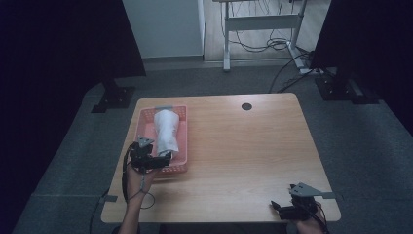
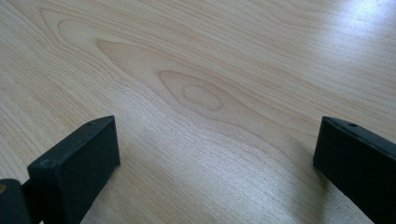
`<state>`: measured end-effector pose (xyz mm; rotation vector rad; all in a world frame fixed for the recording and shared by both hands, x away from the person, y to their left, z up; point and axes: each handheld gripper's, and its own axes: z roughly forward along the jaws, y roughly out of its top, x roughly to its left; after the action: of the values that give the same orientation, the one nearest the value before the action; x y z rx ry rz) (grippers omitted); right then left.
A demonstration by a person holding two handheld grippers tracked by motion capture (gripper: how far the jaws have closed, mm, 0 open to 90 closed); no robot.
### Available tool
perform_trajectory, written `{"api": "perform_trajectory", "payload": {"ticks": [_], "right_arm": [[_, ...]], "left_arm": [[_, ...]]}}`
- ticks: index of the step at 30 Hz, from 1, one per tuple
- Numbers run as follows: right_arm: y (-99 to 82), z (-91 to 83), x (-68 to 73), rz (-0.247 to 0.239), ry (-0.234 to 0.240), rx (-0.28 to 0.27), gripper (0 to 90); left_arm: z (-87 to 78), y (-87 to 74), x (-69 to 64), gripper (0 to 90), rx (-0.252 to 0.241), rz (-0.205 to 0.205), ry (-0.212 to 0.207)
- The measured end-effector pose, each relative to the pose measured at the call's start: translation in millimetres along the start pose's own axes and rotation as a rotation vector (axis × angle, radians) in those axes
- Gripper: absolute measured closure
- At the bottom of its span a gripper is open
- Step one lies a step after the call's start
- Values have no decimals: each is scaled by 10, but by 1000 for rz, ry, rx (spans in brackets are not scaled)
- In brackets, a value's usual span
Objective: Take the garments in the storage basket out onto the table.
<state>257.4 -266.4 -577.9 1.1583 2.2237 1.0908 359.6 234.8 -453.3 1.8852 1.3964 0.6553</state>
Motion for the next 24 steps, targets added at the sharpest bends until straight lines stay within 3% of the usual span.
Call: {"api": "perform_trajectory", "payload": {"ticks": [24], "right_arm": [[0,0,0,0,0,0,2]], "left_arm": [[391,298,30,65,21,12,3]]}}
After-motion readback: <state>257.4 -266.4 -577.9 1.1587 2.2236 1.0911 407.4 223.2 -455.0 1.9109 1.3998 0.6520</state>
